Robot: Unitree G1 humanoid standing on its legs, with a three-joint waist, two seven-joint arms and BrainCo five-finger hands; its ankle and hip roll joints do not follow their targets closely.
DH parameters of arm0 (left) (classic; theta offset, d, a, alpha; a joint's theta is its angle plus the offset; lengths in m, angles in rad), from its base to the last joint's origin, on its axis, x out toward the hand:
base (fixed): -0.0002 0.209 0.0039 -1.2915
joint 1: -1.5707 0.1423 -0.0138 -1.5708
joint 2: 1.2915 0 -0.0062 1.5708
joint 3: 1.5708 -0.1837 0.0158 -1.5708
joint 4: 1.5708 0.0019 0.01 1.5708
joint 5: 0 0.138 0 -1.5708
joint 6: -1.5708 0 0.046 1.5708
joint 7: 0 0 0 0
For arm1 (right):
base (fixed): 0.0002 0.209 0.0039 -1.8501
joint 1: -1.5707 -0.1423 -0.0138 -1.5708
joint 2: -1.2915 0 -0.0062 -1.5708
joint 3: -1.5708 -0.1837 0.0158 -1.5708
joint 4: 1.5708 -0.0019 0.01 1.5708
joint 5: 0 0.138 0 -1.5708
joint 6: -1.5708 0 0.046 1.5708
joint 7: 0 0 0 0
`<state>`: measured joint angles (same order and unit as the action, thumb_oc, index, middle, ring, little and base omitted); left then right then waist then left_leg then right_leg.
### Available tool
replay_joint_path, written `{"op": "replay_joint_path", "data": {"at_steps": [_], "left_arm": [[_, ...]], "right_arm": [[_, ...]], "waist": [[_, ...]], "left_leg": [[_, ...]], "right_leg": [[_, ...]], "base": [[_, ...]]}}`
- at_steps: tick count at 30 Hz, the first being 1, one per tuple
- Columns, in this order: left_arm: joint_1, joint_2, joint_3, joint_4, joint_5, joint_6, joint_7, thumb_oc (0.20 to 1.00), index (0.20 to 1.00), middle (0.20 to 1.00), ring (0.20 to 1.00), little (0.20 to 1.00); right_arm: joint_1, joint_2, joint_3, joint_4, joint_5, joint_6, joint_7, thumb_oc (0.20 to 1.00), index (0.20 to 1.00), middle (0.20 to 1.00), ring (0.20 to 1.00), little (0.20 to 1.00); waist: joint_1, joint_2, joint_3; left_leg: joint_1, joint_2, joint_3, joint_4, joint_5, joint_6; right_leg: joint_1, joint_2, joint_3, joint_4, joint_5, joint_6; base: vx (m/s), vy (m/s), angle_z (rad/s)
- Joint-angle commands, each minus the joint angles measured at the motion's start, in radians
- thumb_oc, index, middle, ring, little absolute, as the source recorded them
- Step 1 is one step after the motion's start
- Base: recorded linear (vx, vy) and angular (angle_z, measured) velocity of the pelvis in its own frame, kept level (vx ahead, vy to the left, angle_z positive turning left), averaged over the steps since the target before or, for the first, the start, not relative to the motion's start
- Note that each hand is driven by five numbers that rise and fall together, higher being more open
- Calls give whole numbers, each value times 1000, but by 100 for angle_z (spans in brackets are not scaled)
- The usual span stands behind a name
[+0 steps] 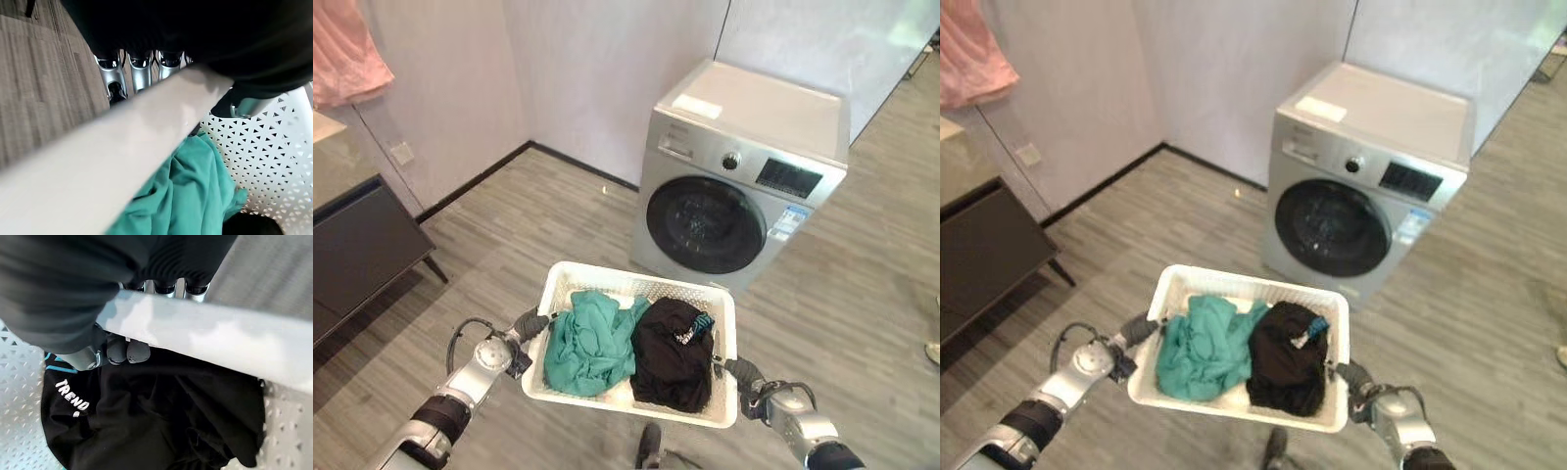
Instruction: Grab the laundry basket,head to the washer,open it,put in the laundry and shut it.
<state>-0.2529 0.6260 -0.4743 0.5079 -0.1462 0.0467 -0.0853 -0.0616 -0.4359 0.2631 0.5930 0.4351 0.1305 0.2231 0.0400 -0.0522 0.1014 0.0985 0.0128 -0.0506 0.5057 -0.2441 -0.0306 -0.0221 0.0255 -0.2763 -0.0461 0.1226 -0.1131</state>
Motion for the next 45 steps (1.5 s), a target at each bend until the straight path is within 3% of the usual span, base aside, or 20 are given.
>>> {"op": "replay_joint_path", "data": {"at_steps": [1, 2, 3, 6, 10, 13, 15, 27, 28, 37, 45], "left_arm": [[-96, 111, 149, 2, -40, -31, 49, 200, 200, 200, 200, 200], [-103, 109, 152, -6, -51, -30, 52, 200, 200, 200, 200, 200], [-103, 109, 152, -6, -51, -29, 52, 200, 200, 200, 200, 200], [-114, 100, 150, -17, -61, -30, 54, 200, 200, 200, 200, 200], [-124, 81, 139, -6, -68, -42, 58, 200, 200, 200, 200, 200], [-117, 74, 133, 18, -54, -48, 57, 200, 200, 200, 200, 200], [-114, 66, 120, 32, -48, -53, 51, 200, 200, 200, 200, 200], [-77, 79, 137, 35, -65, -70, 52, 200, 200, 200, 200, 200], [122, -203, 151, 13, -40, -84, 116, 200, 200, 200, 200, 200], [148, -193, 168, 6, -43, -86, 119, 200, 200, 200, 200, 200], [159, -161, 234, -38, -35, -92, 127, 200, 200, 200, 200, 200]], "right_arm": [[-9, -114, -96, -45, 51, -66, -16, 200, 200, 200, 200, 200], [-21, -117, -90, -57, 64, -69, -25, 200, 200, 200, 200, 200], [-22, -117, -91, -57, 64, -69, -25, 200, 200, 200, 200, 200], [-28, -119, -92, -69, 70, -69, -34, 200, 200, 200, 200, 200], [-24, -109, -96, -76, 72, -83, -40, 200, 200, 200, 200, 200], [-14, -96, -117, -58, 54, -101, -54, 200, 200, 200, 200, 200], [6, -89, -147, -43, 35, -112, -63, 200, 200, 200, 200, 200], [31, -58, -154, 11, -15, -118, -50, 200, 200, 200, 200, 200], [-73, -19, 25, 188, -215, -104, -107, 200, 200, 200, 200, 200], [-67, -29, 18, 170, -235, -106, -115, 200, 200, 200, 200, 200], [-6, -112, -73, -42, -277, -113, -122, 200, 200, 200, 200, 200]], "waist": [[22, -17, 19], [34, -27, 32], [34, -26, 32], [47, -47, 51], [63, -40, 61], [62, -17, 53], [58, -1, 37], [74, 12, 17], [31, 99, 18], [37, 85, 15], [10, 77, 18]], "left_leg": [[-87, 202, -41, 6, 259, -19], [-137, 227, -24, 63, 291, -11], [-139, 227, -25, 66, 290, -11], [-212, 216, 8, -7, 228, -5], [-228, 187, 58, -290, 239, -42], [-213, 178, 40, -369, 264, -57], [-177, 157, 32, -397, 246, -56], [-117, 108, 85, -423, 197, -16], [-200, 100, 124, -548, 336, -39], [-196, 93, 117, -559, 343, -35], [-178, 122, 142, -556, 343, -45]], "right_leg": [[6, -68, -6, 54, -119, 181], [37, -49, -7, 31, -140, 163], [37, -48, -8, 31, -139, 162], [66, -54, -9, 6, -150, 167], [98, -62, -23, -14, -163, 183], [115, -61, -23, -8, -177, 190], [128, -81, -23, -12, -168, 197], [123, -152, -5, 14, -157, 237], [159, -149, -17, 4, -249, 199], [164, -151, -21, 8, -251, 202], [164, -136, 12, -3, -250, 201]], "base": [[181, -434, 15], [53, -142, -26], [78, -192, -43], [63, -64, -38], [81, 71, -15], [92, 134, -20], [115, 175, -5], [66, 107, -13], [26, 25, -3], [9, -10, 7], [-9, -44, -5]]}}
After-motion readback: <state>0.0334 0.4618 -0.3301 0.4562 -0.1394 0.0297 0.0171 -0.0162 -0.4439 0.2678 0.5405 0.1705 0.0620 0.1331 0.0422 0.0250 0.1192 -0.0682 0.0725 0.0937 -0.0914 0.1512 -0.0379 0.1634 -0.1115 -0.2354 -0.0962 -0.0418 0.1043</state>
